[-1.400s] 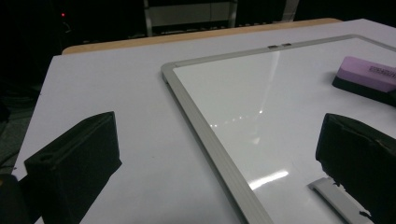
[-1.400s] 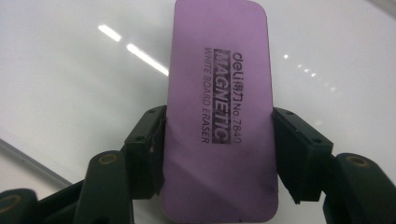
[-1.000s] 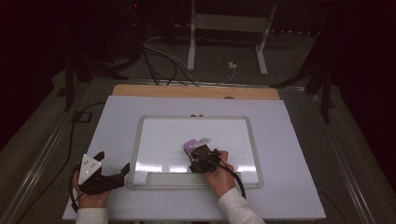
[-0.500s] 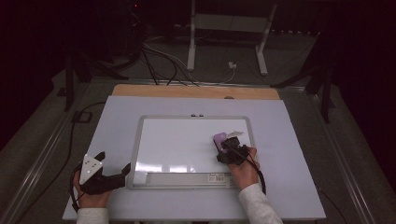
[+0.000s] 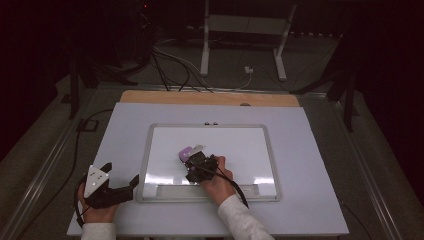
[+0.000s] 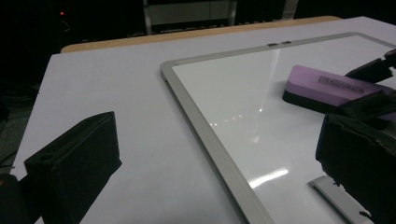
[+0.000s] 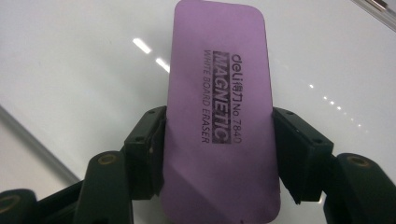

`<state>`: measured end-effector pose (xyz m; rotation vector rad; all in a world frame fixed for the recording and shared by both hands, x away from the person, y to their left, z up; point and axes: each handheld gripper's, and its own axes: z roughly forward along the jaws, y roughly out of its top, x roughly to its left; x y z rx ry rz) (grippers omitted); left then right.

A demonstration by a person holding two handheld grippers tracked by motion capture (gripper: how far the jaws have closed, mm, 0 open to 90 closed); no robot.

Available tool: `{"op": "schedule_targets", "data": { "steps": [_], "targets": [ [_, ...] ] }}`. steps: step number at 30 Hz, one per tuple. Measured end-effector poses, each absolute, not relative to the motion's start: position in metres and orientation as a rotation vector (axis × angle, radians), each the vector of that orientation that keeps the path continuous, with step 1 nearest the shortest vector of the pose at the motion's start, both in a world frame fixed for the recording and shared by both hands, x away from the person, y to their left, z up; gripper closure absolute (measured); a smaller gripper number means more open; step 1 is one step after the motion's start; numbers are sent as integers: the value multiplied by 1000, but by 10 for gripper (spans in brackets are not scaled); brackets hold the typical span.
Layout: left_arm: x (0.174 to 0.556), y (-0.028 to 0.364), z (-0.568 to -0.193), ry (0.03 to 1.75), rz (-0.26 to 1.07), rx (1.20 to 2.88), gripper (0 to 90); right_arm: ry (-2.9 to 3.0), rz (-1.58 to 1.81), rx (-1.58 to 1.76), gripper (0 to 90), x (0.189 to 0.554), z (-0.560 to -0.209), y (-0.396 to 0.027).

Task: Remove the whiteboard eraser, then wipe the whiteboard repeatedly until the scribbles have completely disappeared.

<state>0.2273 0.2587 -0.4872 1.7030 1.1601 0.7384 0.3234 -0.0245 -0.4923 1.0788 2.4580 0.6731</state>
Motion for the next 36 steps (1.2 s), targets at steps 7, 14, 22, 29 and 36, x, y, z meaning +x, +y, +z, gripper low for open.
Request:
{"op": "schedule_targets", "data": {
  "steps": [7, 14, 22, 29, 36],
  "targets": [
    [228, 258, -488, 1159, 739, 1710, 7, 2420, 655, 1171, 401, 336, -492, -45],
    [227, 259, -487, 1163, 740, 1705, 7, 2385, 630, 1231, 401, 342, -492, -70],
    [227, 257, -488, 1161, 739, 1708, 7, 2308, 593, 1347, 401, 346, -491, -114],
    [227, 257, -487, 1162, 740, 1702, 7, 2268, 579, 1397, 401, 339, -491, -142],
    [227, 257, -487, 1160, 738, 1706, 7, 2245, 577, 1424, 400, 327, -491, -155]
  ]
}}
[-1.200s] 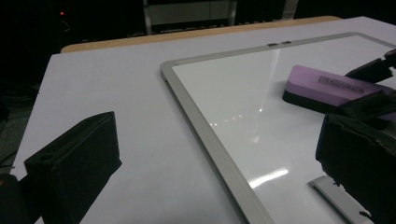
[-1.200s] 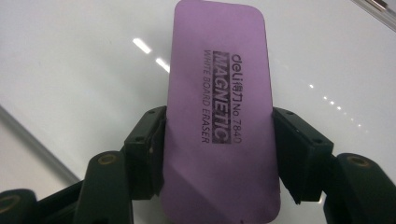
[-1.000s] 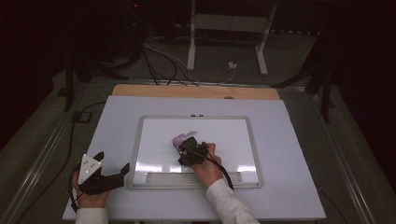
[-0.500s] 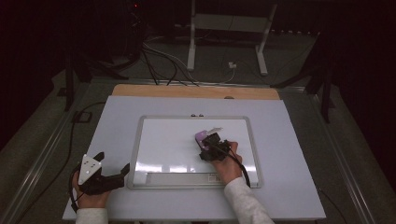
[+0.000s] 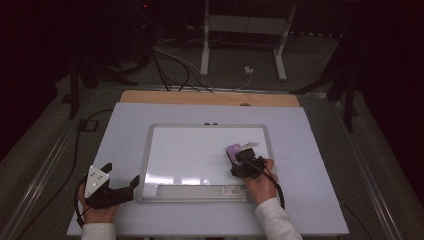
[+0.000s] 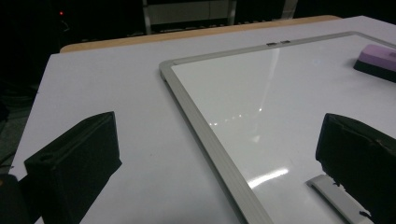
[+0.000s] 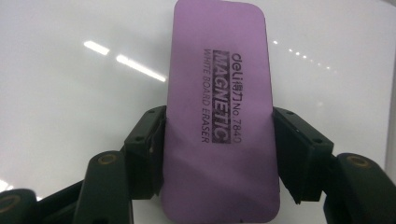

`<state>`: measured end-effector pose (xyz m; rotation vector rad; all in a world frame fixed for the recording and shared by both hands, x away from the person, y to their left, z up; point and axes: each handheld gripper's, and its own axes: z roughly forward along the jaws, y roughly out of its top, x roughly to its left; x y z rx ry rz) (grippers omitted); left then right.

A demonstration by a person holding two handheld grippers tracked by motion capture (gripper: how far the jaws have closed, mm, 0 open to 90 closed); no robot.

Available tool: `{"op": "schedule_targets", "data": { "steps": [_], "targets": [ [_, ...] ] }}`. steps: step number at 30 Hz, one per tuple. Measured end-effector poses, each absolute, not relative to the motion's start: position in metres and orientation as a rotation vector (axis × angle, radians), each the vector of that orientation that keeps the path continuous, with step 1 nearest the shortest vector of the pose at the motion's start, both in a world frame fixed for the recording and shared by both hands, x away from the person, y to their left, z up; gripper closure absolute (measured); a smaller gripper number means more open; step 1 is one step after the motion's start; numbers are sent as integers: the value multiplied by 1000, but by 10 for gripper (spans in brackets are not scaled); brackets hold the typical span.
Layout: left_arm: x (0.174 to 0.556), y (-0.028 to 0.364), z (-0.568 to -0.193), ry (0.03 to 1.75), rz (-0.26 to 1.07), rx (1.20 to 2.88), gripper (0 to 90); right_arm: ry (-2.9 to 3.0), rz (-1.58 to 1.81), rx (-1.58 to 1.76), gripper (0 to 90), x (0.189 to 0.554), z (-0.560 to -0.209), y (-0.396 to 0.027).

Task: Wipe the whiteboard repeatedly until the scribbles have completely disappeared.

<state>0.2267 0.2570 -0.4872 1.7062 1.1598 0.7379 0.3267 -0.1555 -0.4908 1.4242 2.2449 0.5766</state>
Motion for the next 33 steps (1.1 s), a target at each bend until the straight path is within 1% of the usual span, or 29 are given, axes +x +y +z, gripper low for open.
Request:
{"op": "schedule_targets", "data": {
  "steps": [8, 16, 18, 20, 21, 22, 25, 29, 30, 33],
  "targets": [
    [227, 256, -488, 1160, 736, 1709, 7, 2200, 567, 1472, 400, 314, -491, -180],
    [227, 257, -488, 1161, 736, 1707, 7, 2104, 534, 1576, 397, 302, -491, -190],
    [227, 256, -488, 1161, 735, 1710, 7, 2100, 532, 1572, 378, 297, -492, -189],
    [227, 256, -488, 1160, 735, 1711, 7, 2103, 542, 1574, 331, 295, -493, -188],
    [227, 256, -488, 1158, 736, 1711, 7, 2108, 558, 1586, 293, 295, -494, -189],
    [227, 256, -487, 1157, 736, 1711, 7, 2114, 593, 1593, 280, 294, -494, -189],
    [227, 256, -488, 1161, 734, 1710, 7, 2127, 619, 1588, 286, 292, -494, -189],
    [227, 256, -488, 1158, 735, 1710, 7, 2124, 619, 1594, 375, 292, -493, -190],
    [228, 255, -488, 1158, 735, 1711, 7, 2118, 622, 1602, 385, 293, -493, -191],
    [227, 256, -487, 1156, 736, 1711, 7, 2120, 628, 1614, 374, 293, -493, -188]
  ]
}}
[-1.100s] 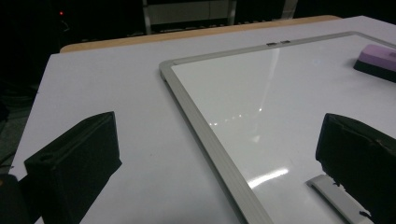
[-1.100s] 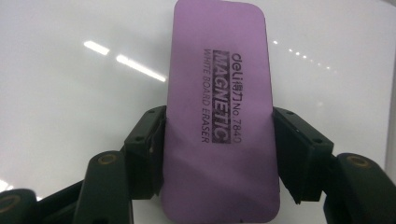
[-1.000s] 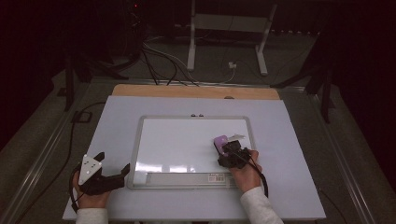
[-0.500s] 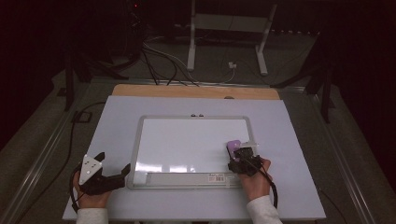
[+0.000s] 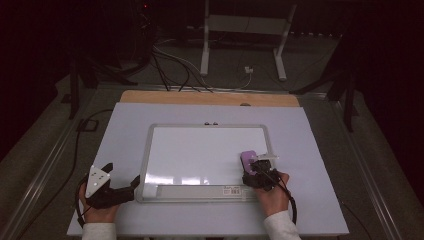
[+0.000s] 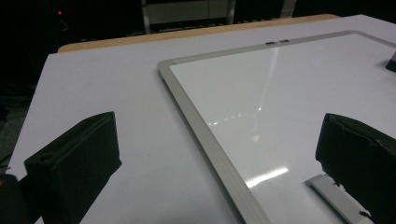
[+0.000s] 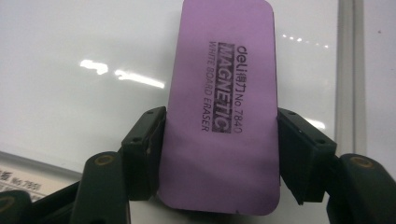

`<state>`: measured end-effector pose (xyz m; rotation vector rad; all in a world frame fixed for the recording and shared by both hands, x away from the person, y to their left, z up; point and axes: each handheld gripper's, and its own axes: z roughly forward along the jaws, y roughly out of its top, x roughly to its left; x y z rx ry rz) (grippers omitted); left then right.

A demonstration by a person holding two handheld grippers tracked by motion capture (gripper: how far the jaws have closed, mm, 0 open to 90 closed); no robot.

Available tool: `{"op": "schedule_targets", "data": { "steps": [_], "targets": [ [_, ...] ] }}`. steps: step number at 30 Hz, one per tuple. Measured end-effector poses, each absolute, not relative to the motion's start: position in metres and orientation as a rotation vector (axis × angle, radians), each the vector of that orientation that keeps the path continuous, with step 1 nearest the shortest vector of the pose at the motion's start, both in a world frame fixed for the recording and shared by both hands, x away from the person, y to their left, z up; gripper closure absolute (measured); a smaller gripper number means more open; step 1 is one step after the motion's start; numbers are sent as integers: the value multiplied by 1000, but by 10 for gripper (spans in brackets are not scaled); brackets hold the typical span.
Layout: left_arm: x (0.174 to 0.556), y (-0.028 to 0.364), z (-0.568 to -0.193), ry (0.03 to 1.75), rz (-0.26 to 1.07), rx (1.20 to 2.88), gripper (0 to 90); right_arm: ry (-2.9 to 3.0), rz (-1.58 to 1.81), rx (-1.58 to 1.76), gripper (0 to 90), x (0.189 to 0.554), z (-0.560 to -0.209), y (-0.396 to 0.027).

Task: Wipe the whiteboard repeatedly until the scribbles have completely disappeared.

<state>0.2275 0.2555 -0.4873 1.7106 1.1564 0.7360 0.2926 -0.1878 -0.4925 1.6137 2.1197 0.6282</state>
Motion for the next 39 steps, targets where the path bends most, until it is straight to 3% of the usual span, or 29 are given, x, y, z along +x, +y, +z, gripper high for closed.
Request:
{"op": "schedule_targets", "data": {
  "steps": [10, 22, 39],
  "targets": [
    [227, 256, -487, 1156, 736, 1709, 7, 2090, 617, 1438, 284, 273, -489, -177],
    [227, 256, -487, 1157, 735, 1706, 7, 2041, 478, 1217, 341, 264, -501, -159],
    [227, 256, -487, 1154, 735, 1708, 7, 2035, 654, 1441, 397, 273, -491, -188]
  ]
}}
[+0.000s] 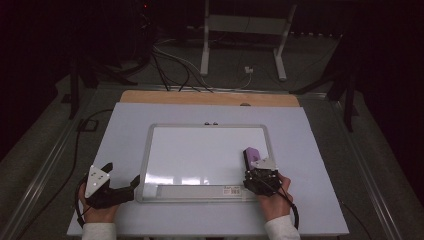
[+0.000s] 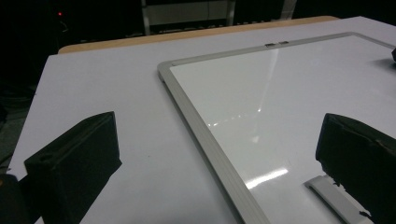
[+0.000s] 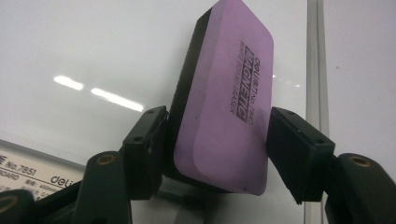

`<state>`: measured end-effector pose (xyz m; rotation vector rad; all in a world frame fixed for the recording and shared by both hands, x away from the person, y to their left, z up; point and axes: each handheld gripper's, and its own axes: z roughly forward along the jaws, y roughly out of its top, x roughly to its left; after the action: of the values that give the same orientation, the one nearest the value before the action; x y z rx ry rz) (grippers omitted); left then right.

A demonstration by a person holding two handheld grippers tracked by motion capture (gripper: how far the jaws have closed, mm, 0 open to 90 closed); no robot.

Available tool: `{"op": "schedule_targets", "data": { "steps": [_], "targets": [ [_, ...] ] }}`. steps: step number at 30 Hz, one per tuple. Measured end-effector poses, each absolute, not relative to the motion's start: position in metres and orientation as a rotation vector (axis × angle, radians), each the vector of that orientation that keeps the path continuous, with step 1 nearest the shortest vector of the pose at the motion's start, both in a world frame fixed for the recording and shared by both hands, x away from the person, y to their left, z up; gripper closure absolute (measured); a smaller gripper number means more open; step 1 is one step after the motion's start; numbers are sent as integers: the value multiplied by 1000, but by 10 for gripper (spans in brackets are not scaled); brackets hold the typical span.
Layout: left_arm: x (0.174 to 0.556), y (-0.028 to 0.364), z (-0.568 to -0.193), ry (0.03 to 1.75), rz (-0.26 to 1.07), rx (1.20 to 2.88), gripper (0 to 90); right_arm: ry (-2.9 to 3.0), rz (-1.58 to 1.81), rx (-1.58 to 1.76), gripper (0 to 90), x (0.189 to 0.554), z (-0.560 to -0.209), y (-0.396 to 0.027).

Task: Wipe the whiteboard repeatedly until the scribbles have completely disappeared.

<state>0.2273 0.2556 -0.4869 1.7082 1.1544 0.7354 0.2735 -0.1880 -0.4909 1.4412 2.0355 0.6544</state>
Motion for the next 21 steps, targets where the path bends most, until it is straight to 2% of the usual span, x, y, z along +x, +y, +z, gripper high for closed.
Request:
{"op": "schedule_targets", "data": {
  "steps": [14, 21],
  "targets": [
    [228, 255, -487, 1155, 735, 1709, 7, 2023, 798, 1563, 511, 276, -481, -211],
    [228, 255, -488, 1159, 732, 1711, 7, 2015, 822, 1584, 540, 276, -480, -217]
  ]
}}
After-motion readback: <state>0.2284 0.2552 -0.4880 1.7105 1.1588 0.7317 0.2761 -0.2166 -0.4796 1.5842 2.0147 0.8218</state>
